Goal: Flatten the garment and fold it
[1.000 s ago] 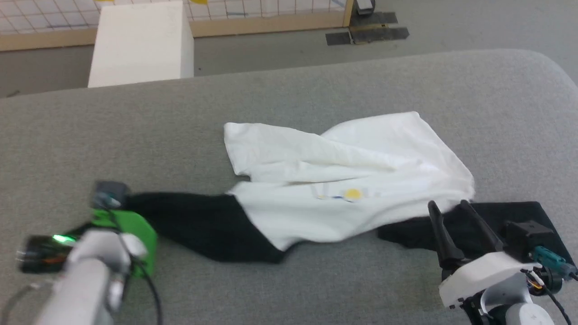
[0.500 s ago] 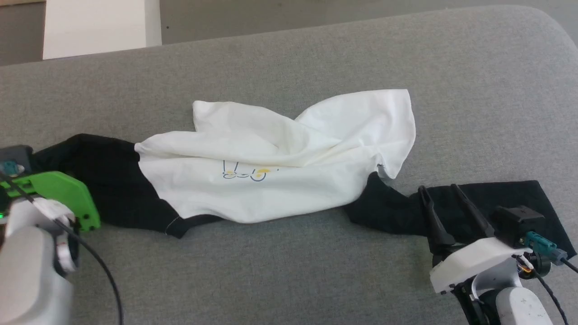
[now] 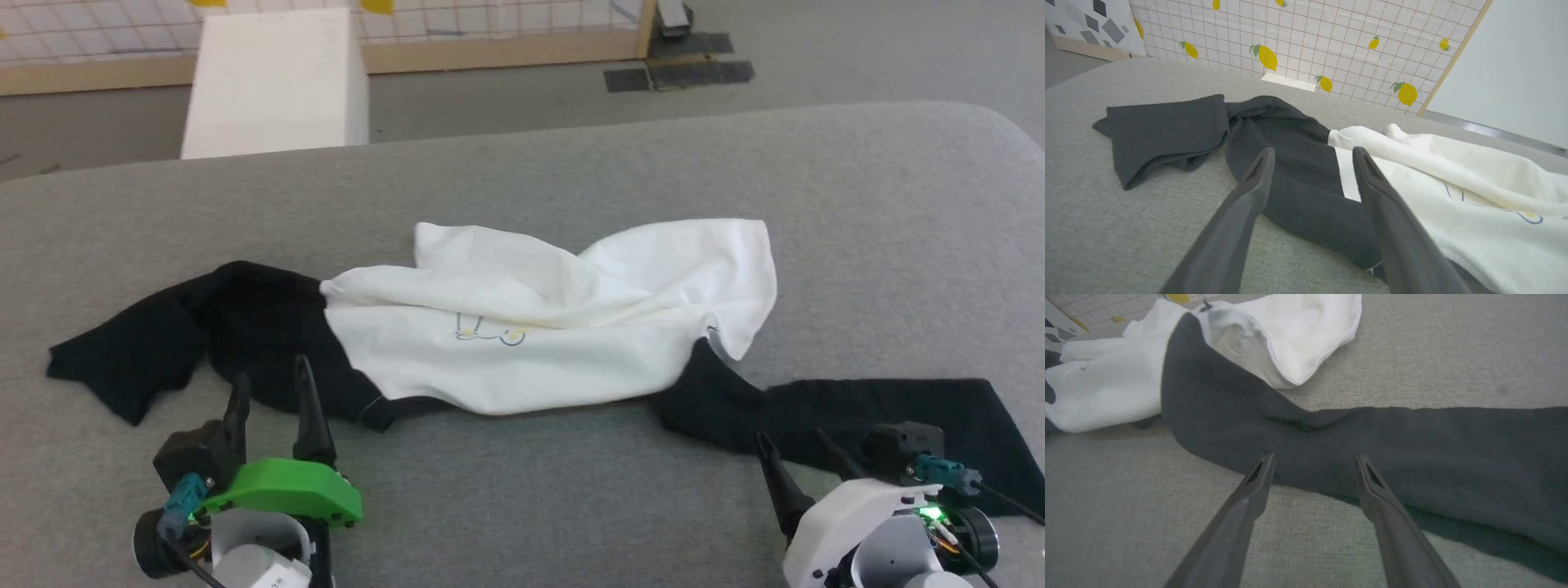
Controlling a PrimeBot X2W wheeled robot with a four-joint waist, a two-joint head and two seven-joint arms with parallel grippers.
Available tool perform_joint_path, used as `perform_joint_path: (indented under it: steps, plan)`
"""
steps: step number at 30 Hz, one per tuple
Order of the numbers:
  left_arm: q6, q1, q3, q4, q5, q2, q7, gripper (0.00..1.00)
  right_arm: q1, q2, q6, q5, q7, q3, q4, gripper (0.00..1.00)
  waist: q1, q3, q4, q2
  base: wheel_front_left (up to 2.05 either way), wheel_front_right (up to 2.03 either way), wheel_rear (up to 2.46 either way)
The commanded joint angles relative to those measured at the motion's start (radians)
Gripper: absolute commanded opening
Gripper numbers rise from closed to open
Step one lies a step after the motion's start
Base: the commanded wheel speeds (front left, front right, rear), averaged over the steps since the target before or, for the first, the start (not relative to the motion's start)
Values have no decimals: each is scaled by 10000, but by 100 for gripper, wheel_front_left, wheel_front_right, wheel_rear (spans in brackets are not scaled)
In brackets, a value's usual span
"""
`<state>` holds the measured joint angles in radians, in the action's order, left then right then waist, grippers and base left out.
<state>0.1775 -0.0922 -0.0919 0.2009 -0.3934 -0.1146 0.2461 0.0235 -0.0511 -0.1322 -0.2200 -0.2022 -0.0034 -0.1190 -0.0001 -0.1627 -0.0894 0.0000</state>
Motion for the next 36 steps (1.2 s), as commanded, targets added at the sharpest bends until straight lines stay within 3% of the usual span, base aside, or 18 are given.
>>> perform_joint_path:
  steps: [1,7,15,16,17,18,19,25,36]
  plan:
    - [23,113,12,-171,181,51,106,100,49,9,15,245,-160,-1,-40,100,1,307,450,0,0,0,0]
    - [-161,244,-99,-1018,1002,365,152,100,-36,9,15,795,-809,-542,-314,100,1,227,794,0,0,0,0]
    - [-481,238,75,-1454,1438,568,155,100,-512,9,15,1509,-2757,-593,-907,100,1,-104,1073,0,0,0,0]
    - [-508,245,89,-1444,1444,584,155,100,-573,9,15,1556,-3008,-612,-964,91,1,-128,1093,0,0,0,0]
    - [-521,244,105,-1441,1454,595,155,100,-625,9,15,1576,-3146,-616,-982,46,1,-146,1106,0,0,0,0]
    - [-529,244,134,-1436,1450,606,155,100,-695,9,15,1593,-3238,-630,-990,17,1,-163,1114,0,0,0,0]
    - [-540,252,144,-1408,1450,613,155,100,-742,9,15,1625,-3279,-628,-996,0,1,-167,1114,0,0,0,0]
    - [-573,345,247,-1265,1427,636,156,100,-597,9,15,1362,-3244,-1346,-671,0,1,48,1043,0,0,0,0]
    - [-562,592,279,-1042,1247,642,156,100,766,-65,15,2382,-4240,-5065,2460,0,1,482,808,0,0,0,0]
